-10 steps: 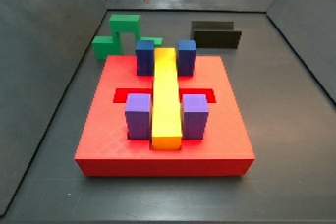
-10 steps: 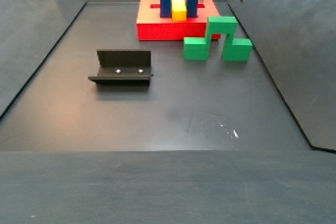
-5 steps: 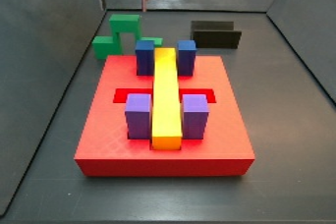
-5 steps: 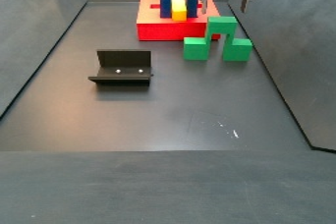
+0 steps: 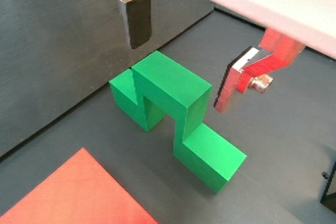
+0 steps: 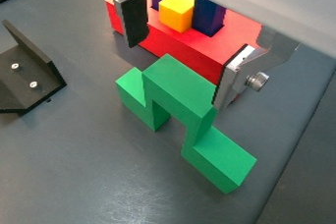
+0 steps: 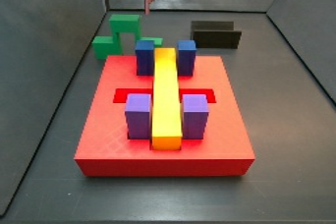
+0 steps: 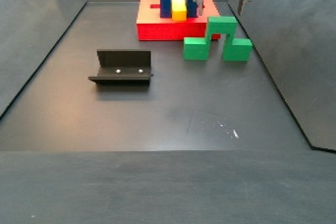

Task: Pick up the green object. Move up. Move to above the board. Insert the green object.
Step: Pick up the green object.

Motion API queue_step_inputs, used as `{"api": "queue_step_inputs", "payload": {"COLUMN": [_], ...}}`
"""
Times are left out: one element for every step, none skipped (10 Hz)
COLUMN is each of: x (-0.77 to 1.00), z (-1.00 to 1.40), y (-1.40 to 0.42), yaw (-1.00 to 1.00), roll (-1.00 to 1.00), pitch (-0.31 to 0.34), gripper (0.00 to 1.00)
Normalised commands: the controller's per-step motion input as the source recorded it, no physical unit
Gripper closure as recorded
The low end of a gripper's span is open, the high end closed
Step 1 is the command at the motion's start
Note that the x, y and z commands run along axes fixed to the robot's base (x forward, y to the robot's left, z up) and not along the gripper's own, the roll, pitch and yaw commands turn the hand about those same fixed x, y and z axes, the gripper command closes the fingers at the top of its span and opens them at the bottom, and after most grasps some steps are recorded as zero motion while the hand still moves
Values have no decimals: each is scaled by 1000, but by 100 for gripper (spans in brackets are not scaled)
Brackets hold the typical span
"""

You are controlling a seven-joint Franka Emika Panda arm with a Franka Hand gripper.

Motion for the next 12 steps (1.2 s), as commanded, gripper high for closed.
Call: {"api": "queue_step_inputs", "payload": {"x": [-31, -14, 0, 0, 0, 0, 9, 0, 0, 0, 0, 0], "z": [-91, -106, -146, -200, -234, -217, -209, -249, -274, -283, -300, -294], "y": [17, 3, 0, 0, 3, 0, 0, 31, 51, 40, 49, 17], "yaw": [-17, -11, -9, 0, 0, 0, 0, 0, 0, 0, 0, 0], "roll": [0, 0, 0, 0, 0, 0, 0, 3, 0, 14, 16, 23], "pitch": [0, 0, 0, -3, -10, -1, 0, -1, -9, -3, -4, -3], "gripper": [0, 0, 0, 0, 0, 0, 0, 0, 0, 0, 0, 0]}}
